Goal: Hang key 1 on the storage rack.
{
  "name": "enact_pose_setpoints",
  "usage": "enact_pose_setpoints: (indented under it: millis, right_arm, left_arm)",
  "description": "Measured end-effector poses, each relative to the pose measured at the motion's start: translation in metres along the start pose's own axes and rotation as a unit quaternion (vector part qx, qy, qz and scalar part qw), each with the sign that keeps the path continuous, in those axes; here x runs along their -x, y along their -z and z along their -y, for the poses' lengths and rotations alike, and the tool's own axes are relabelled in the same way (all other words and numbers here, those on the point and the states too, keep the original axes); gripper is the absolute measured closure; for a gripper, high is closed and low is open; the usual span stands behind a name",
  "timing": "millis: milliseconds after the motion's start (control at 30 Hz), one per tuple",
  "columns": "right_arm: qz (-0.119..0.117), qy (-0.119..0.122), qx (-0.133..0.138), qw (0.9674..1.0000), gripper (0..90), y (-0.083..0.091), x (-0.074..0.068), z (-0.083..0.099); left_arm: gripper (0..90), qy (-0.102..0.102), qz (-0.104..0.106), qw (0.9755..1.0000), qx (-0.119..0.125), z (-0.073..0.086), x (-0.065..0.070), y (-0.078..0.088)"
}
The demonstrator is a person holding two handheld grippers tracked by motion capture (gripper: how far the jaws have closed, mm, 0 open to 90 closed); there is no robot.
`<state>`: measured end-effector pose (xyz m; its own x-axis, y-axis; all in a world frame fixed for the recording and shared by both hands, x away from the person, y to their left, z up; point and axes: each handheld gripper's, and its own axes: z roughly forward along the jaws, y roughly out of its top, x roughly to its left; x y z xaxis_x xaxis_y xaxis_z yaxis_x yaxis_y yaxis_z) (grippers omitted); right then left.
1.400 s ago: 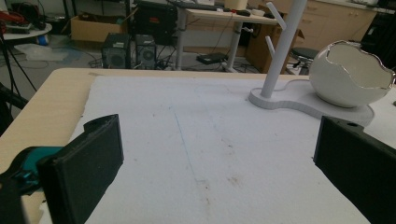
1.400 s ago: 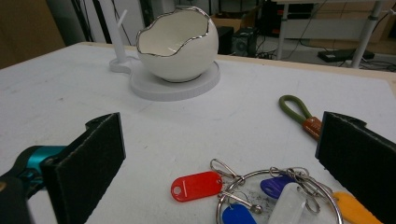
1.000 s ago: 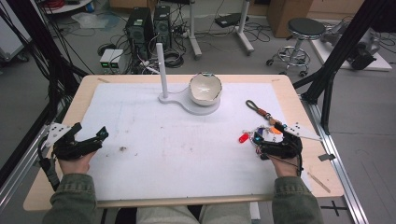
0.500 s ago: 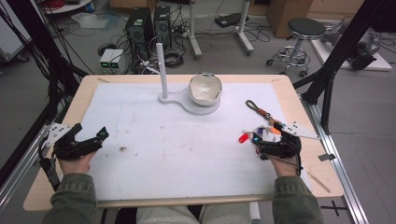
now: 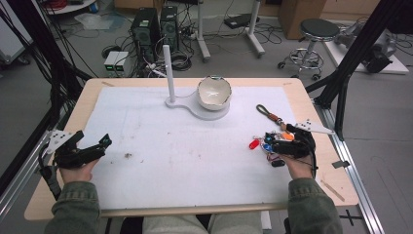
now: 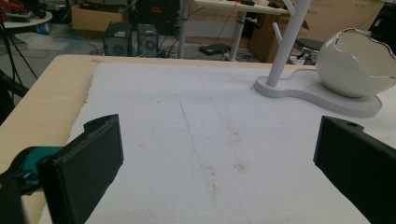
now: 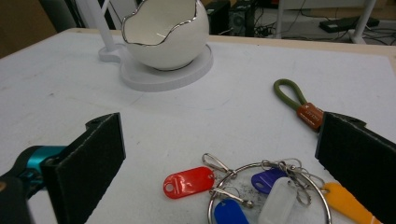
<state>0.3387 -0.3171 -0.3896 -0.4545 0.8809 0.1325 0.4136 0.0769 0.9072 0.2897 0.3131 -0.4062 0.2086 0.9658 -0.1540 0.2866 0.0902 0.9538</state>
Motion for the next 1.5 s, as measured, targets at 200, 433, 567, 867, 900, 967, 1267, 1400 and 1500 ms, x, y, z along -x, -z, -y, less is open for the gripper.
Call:
enact_pose_setpoints:
  millis: [200,433,567,867,900,967,1267,1400,1500]
  right_arm:
    - [0.001,0.006,-0.009,0.9999,0.7,-0.002,0.003,-0.009]
    - [0.006,0.012,-0.029,0.9995,0.7,-0.007,0.011,-0.022]
    - [-0.001,0.015,-0.045,0.9989,0.7,-0.013,0.014,-0.028]
    - [-0.022,0.041,-0.097,0.9942,2.9,-0.031,0.017,-0.036]
    - [-0.023,0.042,-0.099,0.9939,2.9,-0.034,0.019,-0.038]
    - [-0.026,0.034,-0.104,0.9937,2.9,-0.036,0.022,-0.040]
    - [-0.030,0.028,-0.140,0.9893,2.9,-0.049,0.033,-0.047]
    - [-0.027,0.025,-0.143,0.9890,2.8,-0.056,0.034,-0.051]
    - [-0.024,0.022,-0.146,0.9888,2.8,-0.058,0.036,-0.053]
  left_arm:
    - [2.0,0.002,0.000,1.0000,0.002,0.000,0.000,0.001]
    - [1.9,0.002,0.001,1.0000,0.001,0.000,0.001,0.000]
    - [1.9,0.002,0.001,1.0000,0.000,0.000,0.000,0.000]
    - [1.9,0.003,0.003,1.0000,0.000,0.000,0.001,-0.001]
    - [1.9,0.003,0.002,1.0000,0.000,0.000,0.001,-0.001]
    - [1.9,0.001,0.002,1.0000,-0.003,0.000,0.001,-0.001]
    - [2.0,0.004,0.002,1.0000,0.000,0.000,0.002,0.000]
    - [1.9,0.003,0.004,1.0000,-0.001,0.000,0.002,0.000]
    - [1.9,0.003,0.003,1.0000,-0.001,0.000,0.002,0.000]
